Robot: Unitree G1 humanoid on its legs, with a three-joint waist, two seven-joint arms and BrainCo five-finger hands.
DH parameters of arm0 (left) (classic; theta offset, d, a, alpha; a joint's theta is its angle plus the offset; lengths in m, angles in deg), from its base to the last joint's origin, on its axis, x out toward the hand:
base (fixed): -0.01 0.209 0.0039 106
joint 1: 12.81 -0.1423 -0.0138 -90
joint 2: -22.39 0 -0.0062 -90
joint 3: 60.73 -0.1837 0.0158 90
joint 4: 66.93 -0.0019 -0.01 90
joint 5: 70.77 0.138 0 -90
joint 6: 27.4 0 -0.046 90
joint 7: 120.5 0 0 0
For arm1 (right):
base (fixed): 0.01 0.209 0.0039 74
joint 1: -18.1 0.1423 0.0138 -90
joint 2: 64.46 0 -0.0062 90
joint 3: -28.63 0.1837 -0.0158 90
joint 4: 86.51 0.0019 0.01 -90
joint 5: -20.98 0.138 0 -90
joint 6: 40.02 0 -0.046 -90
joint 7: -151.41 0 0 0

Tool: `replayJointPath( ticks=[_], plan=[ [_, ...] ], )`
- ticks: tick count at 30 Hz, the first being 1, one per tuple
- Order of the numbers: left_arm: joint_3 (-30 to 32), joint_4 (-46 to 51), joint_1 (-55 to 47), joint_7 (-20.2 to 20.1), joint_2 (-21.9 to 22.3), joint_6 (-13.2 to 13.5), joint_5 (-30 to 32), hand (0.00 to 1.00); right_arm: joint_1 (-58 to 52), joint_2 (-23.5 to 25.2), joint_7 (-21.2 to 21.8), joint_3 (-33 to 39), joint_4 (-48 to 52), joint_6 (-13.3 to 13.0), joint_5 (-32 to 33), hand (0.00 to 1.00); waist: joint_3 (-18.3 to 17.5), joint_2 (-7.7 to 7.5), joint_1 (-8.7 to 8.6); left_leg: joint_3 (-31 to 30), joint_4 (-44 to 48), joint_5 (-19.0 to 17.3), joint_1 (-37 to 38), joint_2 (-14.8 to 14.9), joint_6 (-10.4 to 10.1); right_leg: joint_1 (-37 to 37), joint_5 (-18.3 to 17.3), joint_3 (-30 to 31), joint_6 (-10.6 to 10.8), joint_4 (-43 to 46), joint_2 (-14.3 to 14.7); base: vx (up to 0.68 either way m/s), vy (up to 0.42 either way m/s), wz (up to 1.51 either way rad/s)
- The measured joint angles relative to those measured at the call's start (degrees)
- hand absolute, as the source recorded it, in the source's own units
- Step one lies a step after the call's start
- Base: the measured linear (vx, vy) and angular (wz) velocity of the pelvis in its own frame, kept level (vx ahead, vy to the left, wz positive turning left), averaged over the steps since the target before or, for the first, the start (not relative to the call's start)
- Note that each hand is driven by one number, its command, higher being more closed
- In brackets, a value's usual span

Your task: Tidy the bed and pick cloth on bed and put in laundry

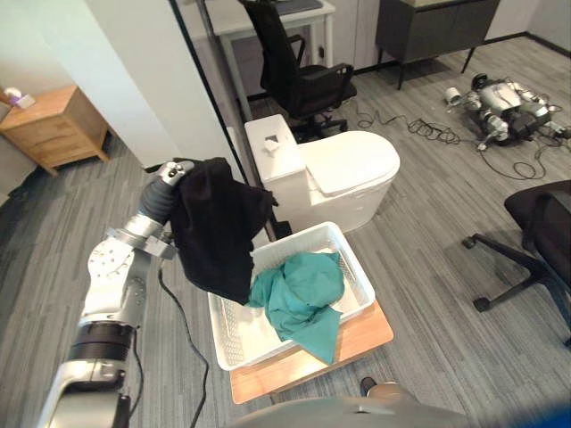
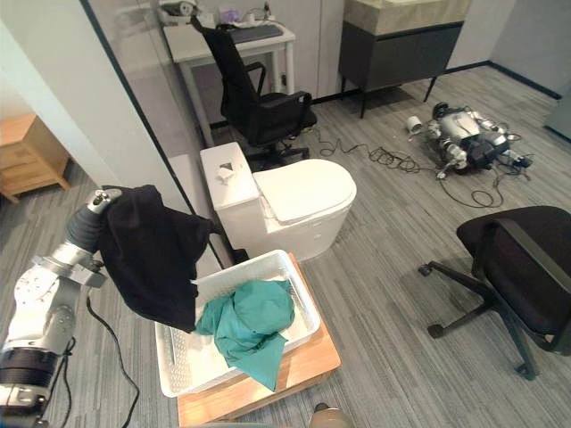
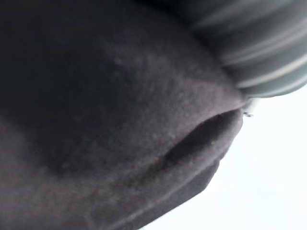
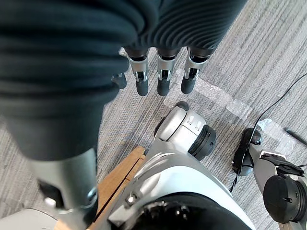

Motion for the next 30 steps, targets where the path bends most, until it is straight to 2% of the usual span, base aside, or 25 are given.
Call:
replayJointPath(
  ticks=[5, 11, 14, 17, 18, 19, 20, 21, 22, 23, 24, 26, 27, 28, 30],
  plan=[
    [-4.6, 3.0, -3.8, 0.4, 4.9, -0.4, 2.3, 1.0, -1.4, 0.4, 0.2, -1.0, 2.1, -0.2, -0.1, 0.0, 0.2, -0.18, -0.29, 1.5, 1.2, -2.6, -0.1, 1.0, -0.4, -1.7, -0.6, 1.7, -0.1, 1.5, 1.2, -0.11, -0.042, -0.2],
    [-8.3, 4.5, -8.0, 4.0, 7.6, -1.9, 7.8, 1.0, -4.5, 0.4, 0.2, -3.1, 4.0, 0.0, -2.8, 0.0, 0.2, -0.72, -0.71, 3.0, 4.0, -4.7, -0.2, 1.7, -0.5, -2.3, -0.9, 3.2, 0.5, 3.6, 1.4, -0.09, -0.018, -0.16],
    [-11.8, 4.0, -10.4, 6.4, 10.5, -3.7, 11.6, 1.0, -6.3, 1.4, 0.2, -5.1, 4.6, 1.3, -2.9, 0.0, -0.2, -1.02, -1.18, 3.3, 5.1, -5.2, -0.4, 1.7, -0.2, -2.7, -1.2, 3.5, 0.9, 4.7, 1.1, 0.0, 0.008, -0.03],
    [-18.1, -0.5, -10.1, 14.0, 15.3, -3.7, 20.0, 1.0, -6.7, 1.7, 0.1, -7.1, 5.8, 2.9, -3.5, 0.0, -0.1, -1.84, -1.29, 4.8, 8.4, -6.8, -2.4, 2.3, 0.0, -5.0, -1.3, 4.5, 1.2, 6.3, 1.2, -0.03, 0.029, -0.19],
    [-20.2, -2.6, -8.8, 19.6, 16.8, -4.4, 23.4, 1.0, -6.5, 1.6, 0.0, -8.4, 6.7, 2.9, -3.4, 0.0, 0.1, -2.35, -1.66, 5.1, 10.5, -7.6, -4.9, 2.7, 0.3, -7.6, -1.2, 4.9, 1.4, 7.3, 1.2, -0.04, 0.003, -0.17],
    [-20.9, -3.5, -7.7, 22.7, 17.4, -5.2, 25.0, 1.0, -6.1, 1.5, 0.0, -9.2, 6.9, 2.9, -3.4, 0.0, 0.3, -2.67, -1.79, 5.2, 11.8, -8.0, -6.6, 3.1, 0.5, -9.1, -1.1, 5.0, 1.5, 7.8, 1.2, -0.11, -0.02, -0.22],
    [-22.0, -6.1, -3.9, 29.5, 18.1, -6.6, 28.0, 1.0, -4.2, 0.8, 0.0, -10.5, 6.9, 2.9, -3.3, 0.0, 1.9, -3.67, -2.45, 5.3, 15.4, -9.1, -10.9, 3.9, 1.1, -12.8, -0.6, 5.4, 1.9, 8.9, 1.2, -0.13, -0.033, -0.15],
    [-22.0, -7.3, -1.9, 31.9, 18.1, -6.8, 28.9, 1.0, -2.9, 0.8, 0.0, -11.3, 6.9, 2.9, -3.2, 0.0, 2.9, -3.91, -2.74, 5.3, 17.2, -9.6, -12.9, 4.5, 1.5, -14.5, -0.3, 5.5, 2.1, 9.5, 1.2, -0.16, -0.041, -0.17],
    [-22.0, -8.7, 1.0, 36.2, 18.1, -7.0, 30.9, 1.0, -1.3, 0.7, 0.2, -12.0, 7.0, 2.4, -2.7, 0.0, 4.4, -4.6, -3.12, 5.3, 19.8, -10.3, -16.1, 5.3, 1.9, -17.2, 0.3, 5.7, 2.2, 10.1, 1.4, -0.21, -0.05, -0.22],
    [-21.7, -10.4, 5.4, 43.2, 18.1, -7.1, 33.2, 1.0, 0.9, 0.8, 0.2, -12.6, 7.5, 1.3, -0.9, 0.0, 6.9, -5.38, -3.21, 5.2, 24.2, -11.4, -21.4, 7.1, 2.5, -21.8, 1.5, 6.0, 2.3, 10.7, 2.0, -0.2, -0.046, -0.23],
    [-21.5, -11.2, 6.9, 45.8, 18.1, -7.0, 33.9, 1.0, 1.7, 0.8, 0.2, -12.7, 7.9, 0.9, -0.1, 0.0, 8.1, -5.58, -3.24, 5.1, 25.7, -11.7, -22.9, 7.7, 2.7, -23.1, 2.0, 6.0, 2.3, 10.9, 2.2, -0.22, -0.042, -0.19],
    [-19.1, -13.6, 11.3, 53.6, 19.0, -7.1, 36.2, 1.0, 3.7, 0.6, 0.4, -12.6, 10.0, -0.8, 1.4, 0.0, 12.7, -5.42, -3.28, 4.5, 29.7, -12.6, -26.5, 9.4, 3.2, -26.4, 2.4, 6.0, 2.4, 13.4, 2.9, -0.12, -0.018, -0.07],
    [-18.1, -13.7, 12.0, 55.3, 19.2, -7.2, 36.4, 1.0, 4.0, 0.6, 0.5, -12.6, 10.7, -1.0, 1.8, 0.0, 13.5, -5.48, -3.27, 4.5, 30.4, -12.8, -27.1, 9.6, 3.2, -27.1, 2.4, 6.0, 2.4, 14.1, 3.1, -0.11, -0.036, -0.08],
    [-15.7, -13.7, 13.6, 58.9, 19.1, -7.5, 36.5, 1.0, 5.1, 0.8, 0.8, -12.7, 11.9, -2.0, 2.6, 0.0, 15.0, -5.46, -3.26, 4.3, 31.9, -13.1, -29.0, 10.3, 3.4, -29.1, 2.4, 5.9, 2.3, 15.5, 3.4, -0.08, -0.04, -0.06],
    [-14.1, -13.7, 15.8, 61.7, 19.0, -7.8, 36.8, 1.0, 5.9, 0.8, 1.6, -13.1, 12.8, -2.7, 3.4, 0.0, 16.7, -5.56, -3.14, 3.9, 33.1, -13.3, -30.5, 10.7, 3.6, -30.6, 2.4, 5.8, 2.3, 16.5, 3.6, -0.07, -0.043, 0.02]
  ],
)
